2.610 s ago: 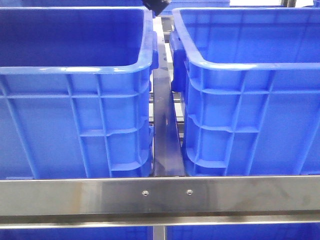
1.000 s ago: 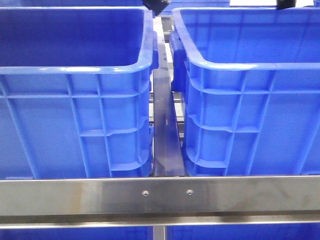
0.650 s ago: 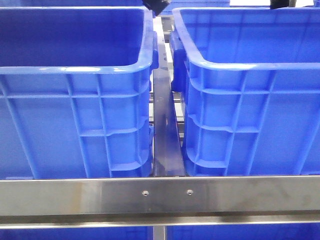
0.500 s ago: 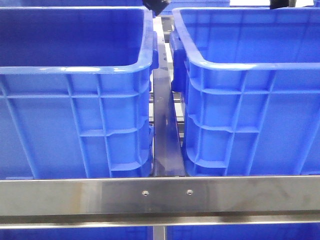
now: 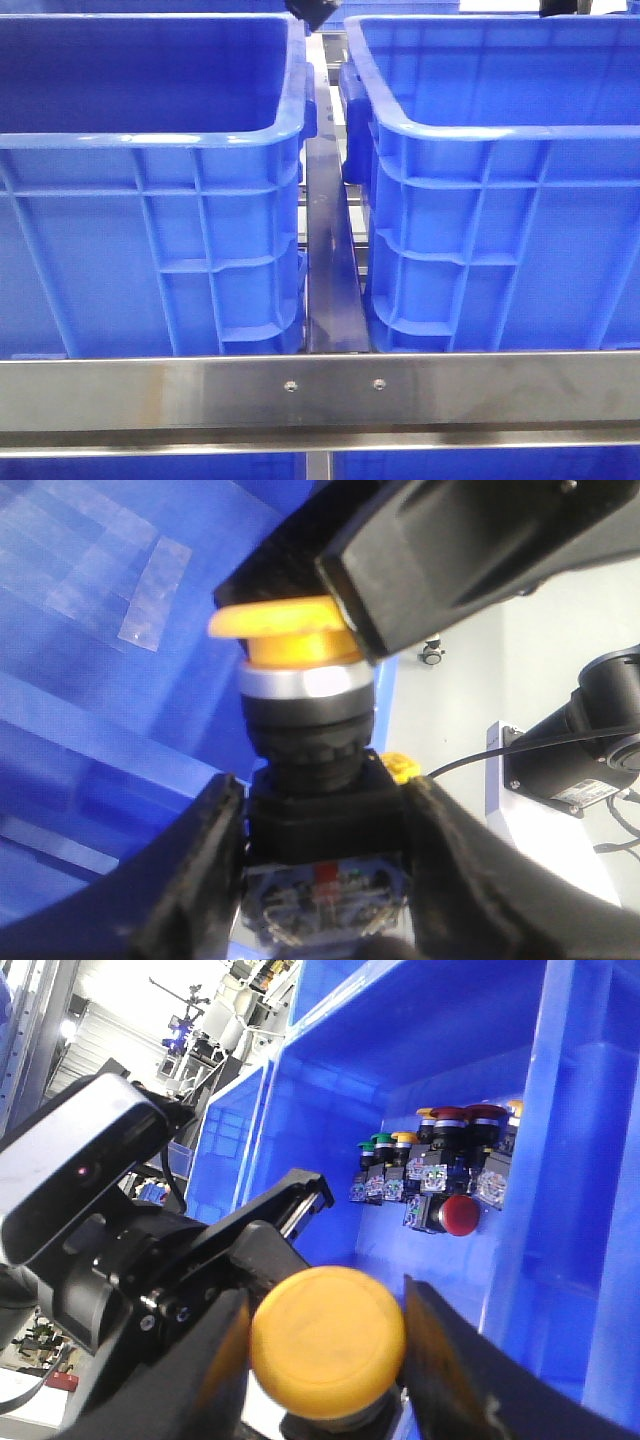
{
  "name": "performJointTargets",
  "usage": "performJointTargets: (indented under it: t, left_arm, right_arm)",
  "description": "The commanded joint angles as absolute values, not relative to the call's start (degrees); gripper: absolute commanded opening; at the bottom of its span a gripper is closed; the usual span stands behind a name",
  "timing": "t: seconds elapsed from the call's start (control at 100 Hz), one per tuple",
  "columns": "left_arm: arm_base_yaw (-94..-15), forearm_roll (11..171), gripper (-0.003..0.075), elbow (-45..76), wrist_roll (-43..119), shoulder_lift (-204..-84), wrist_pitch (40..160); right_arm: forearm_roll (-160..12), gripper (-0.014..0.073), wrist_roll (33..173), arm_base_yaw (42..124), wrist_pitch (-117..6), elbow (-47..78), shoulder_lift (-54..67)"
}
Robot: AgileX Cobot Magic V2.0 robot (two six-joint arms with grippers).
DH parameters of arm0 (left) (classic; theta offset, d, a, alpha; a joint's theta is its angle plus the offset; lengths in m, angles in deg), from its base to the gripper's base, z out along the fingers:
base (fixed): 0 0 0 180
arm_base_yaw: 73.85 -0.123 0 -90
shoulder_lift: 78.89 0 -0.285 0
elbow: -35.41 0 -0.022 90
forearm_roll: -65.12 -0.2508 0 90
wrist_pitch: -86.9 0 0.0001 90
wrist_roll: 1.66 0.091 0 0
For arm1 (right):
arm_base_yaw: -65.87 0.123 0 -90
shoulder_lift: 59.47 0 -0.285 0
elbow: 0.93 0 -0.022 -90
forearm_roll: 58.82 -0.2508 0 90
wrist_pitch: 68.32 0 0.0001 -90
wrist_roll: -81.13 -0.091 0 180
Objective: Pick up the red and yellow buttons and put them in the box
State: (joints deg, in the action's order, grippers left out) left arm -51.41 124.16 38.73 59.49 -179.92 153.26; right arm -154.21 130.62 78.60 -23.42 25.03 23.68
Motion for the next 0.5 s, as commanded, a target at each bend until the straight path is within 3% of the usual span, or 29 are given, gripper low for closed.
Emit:
performJointTargets:
  t: [0.0,0.16,0.23,0.42,0.49]
  left_arm:
    - [-51.0,128.9,0.0146,40.2,59.5,-177.1,153.0]
    - [-51.0,128.9,0.0151,40.2,59.0,-177.1,152.9]
    - [-51.0,128.8,0.0209,40.2,58.9,-177.1,153.5]
    - [-51.0,128.8,0.0672,40.2,58.9,-177.1,153.4]
    - [-51.0,128.8,0.0713,40.2,58.9,-177.1,152.9]
  right_arm:
    - [-157.7,0.0218,131.8,78.6,-21.0,23.1,22.4]
    - [-157.7,0.0218,131.8,78.6,-21.0,23.1,22.4]
    - [-157.7,0.0218,131.8,78.6,-21.0,23.1,22.4]
    - [-157.8,0.0218,131.8,78.6,-21.0,23.1,22.4]
    - [-157.8,0.0218,131.8,78.6,-21.0,23.1,22.4]
